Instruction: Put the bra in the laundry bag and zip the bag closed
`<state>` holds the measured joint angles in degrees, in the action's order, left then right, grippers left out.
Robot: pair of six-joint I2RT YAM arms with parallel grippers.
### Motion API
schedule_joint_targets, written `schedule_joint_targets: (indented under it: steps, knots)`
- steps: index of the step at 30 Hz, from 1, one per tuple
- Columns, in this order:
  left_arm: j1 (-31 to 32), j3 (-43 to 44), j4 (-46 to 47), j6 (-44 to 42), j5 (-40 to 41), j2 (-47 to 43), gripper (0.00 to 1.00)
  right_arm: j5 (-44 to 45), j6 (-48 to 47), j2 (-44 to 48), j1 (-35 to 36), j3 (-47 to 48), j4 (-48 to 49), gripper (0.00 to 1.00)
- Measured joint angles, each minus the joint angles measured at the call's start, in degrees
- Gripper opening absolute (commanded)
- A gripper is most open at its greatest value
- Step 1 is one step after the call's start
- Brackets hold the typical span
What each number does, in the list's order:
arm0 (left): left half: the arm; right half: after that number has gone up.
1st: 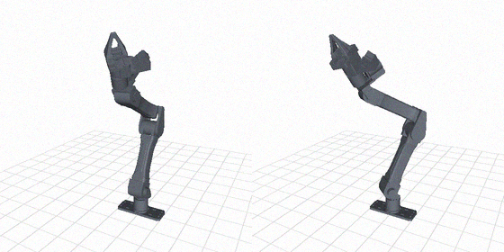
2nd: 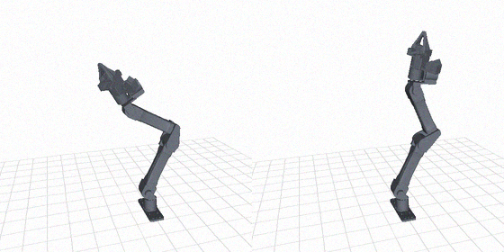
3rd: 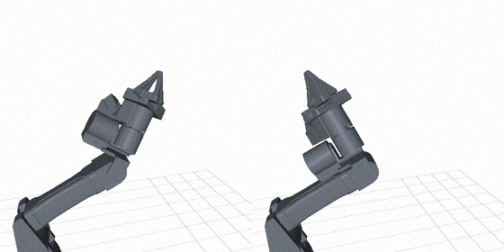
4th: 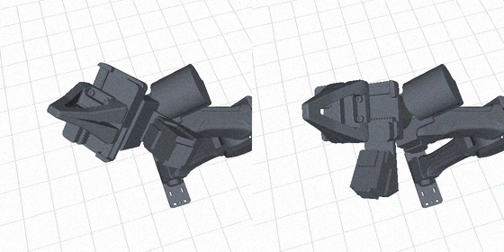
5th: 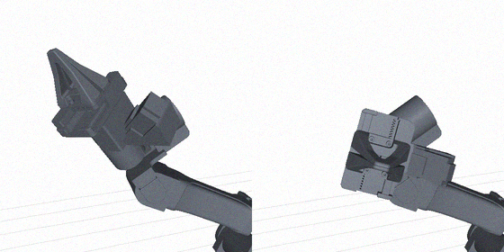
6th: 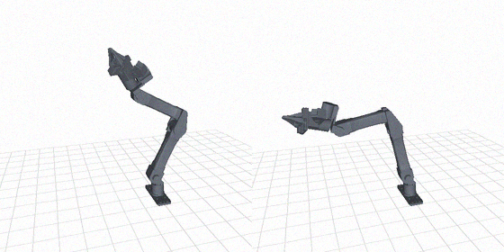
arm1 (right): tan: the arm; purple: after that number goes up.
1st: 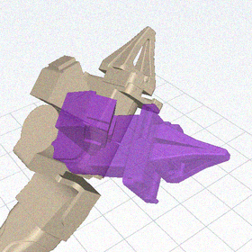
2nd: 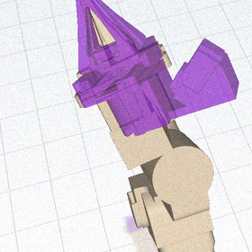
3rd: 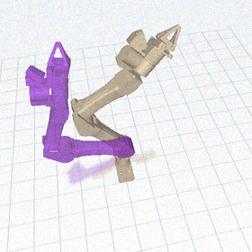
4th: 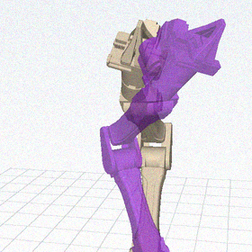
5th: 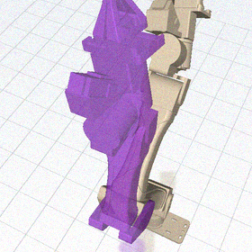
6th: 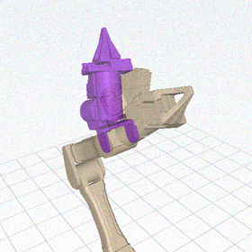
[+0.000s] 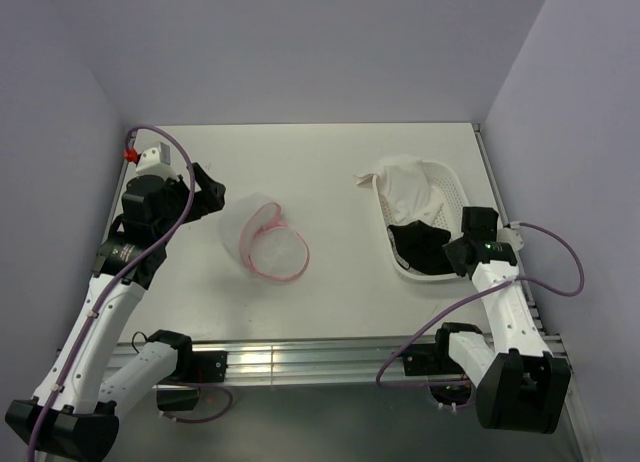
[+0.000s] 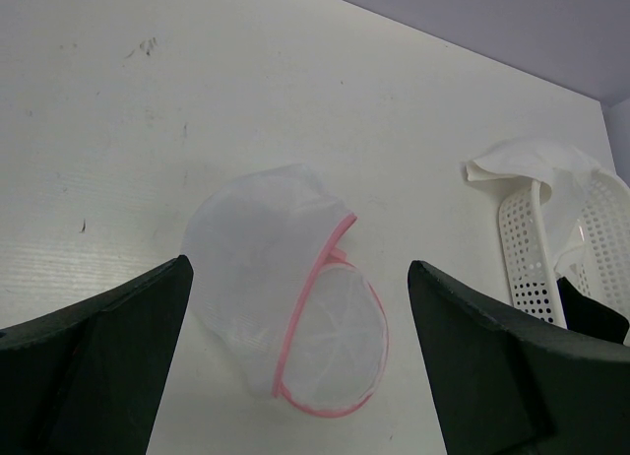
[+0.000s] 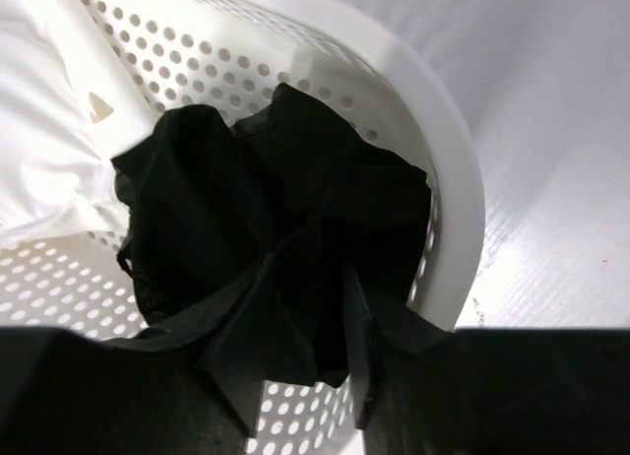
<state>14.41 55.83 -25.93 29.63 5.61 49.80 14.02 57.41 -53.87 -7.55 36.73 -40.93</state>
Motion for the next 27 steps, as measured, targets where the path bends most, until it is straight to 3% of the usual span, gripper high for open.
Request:
schedule_joint_targets:
  steps: [4, 10, 15, 27]
  knots:
    - [0.02, 0.0, 0.0, 0.0, 0.02, 0.35, 0.99, 0.09, -0.02, -0.44, 0.0, -0.09, 1.31, 0.29]
    - [0.0, 0.0, 0.0, -0.02, 0.04, 0.57, 0.99, 0.94, -0.61, -0.83, -0.15, 0.55, 1.7, 0.01]
    - [0.0, 0.0, 0.0, -0.02, 0.04, 0.59, 0.99, 1.44, -2.19, -0.81, -0.22, 8.22, 0.07, 0.0]
    - [0.0, 0.0, 0.0, 0.0, 0.04, 0.66, 0.99, -1.62, -6.93, -5.22, -0.24, 41.0, -1.9, 0.0]
